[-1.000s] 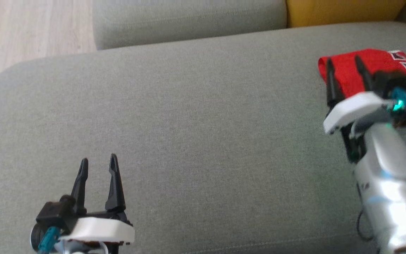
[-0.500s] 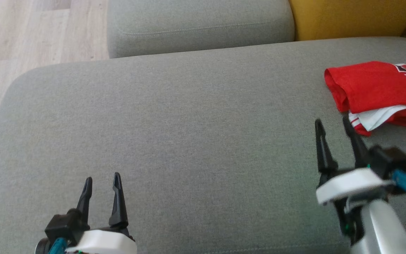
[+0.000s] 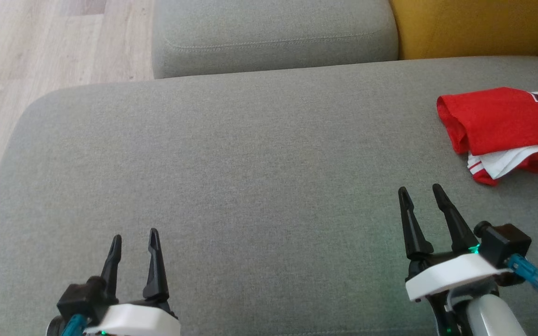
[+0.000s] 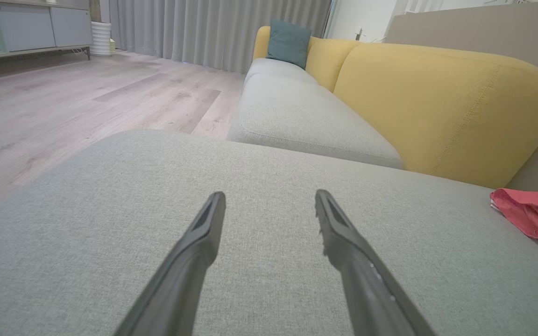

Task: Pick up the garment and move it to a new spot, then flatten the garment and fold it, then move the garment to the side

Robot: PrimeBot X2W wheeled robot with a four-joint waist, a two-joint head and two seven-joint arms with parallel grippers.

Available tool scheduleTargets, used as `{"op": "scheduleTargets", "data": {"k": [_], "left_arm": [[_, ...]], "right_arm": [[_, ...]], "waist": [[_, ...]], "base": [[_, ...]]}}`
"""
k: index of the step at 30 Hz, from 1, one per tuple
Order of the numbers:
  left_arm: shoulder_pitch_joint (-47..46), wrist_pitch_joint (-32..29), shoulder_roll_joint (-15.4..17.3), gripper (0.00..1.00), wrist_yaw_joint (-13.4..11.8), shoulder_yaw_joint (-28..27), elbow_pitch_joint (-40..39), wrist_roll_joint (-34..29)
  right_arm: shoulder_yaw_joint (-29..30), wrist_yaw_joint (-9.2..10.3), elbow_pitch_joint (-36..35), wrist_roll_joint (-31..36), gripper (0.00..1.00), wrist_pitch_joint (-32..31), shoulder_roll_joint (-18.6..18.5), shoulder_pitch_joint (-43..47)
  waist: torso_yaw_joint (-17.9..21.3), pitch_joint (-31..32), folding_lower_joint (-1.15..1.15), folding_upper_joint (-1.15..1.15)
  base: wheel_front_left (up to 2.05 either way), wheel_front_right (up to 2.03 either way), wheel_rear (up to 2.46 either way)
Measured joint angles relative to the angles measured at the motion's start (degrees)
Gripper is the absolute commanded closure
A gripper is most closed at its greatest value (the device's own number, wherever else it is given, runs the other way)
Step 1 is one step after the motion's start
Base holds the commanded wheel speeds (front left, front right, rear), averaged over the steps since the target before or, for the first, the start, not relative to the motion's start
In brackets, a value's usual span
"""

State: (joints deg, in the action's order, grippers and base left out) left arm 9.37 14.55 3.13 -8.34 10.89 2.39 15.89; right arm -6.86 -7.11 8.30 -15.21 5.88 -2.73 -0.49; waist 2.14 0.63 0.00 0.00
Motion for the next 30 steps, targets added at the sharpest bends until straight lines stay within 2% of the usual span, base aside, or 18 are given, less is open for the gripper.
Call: {"op": "scheduleTargets", "data": {"k": [18,19,24,30], "left_arm": [[1.2,0.0,0.0,0.00,0.2,0.2,0.0,0.0],[1.2,0.0,0.0,1.00,0.2,0.3,0.4,0.0],[3.0,-0.5,0.0,1.00,0.3,0.7,5.9,0.2],[3.2,-1.0,0.0,1.00,0.9,0.6,6.2,4.2]], "right_arm": [[-0.9,0.00,0.1,0.0,0.00,-0.4,0.0,1.6],[-1.0,0.00,0.6,0.0,1.00,-0.4,0.0,1.7],[-1.1,0.01,6.1,-0.2,1.00,-0.4,0.0,5.3],[-0.9,0.01,6.2,-4.1,1.00,-0.7,0.0,5.7]], "waist": [[0.2,0.7,0.00,0.00],[0.2,0.8,0.00,0.00],[0.2,0.7,0.00,0.00],[0.1,0.7,0.00,0.00]], "base": [[0.00,0.00,0.00],[0.00,0.00,0.00],[0.00,0.00,0.00],[0.00,0.00,0.00]]}}
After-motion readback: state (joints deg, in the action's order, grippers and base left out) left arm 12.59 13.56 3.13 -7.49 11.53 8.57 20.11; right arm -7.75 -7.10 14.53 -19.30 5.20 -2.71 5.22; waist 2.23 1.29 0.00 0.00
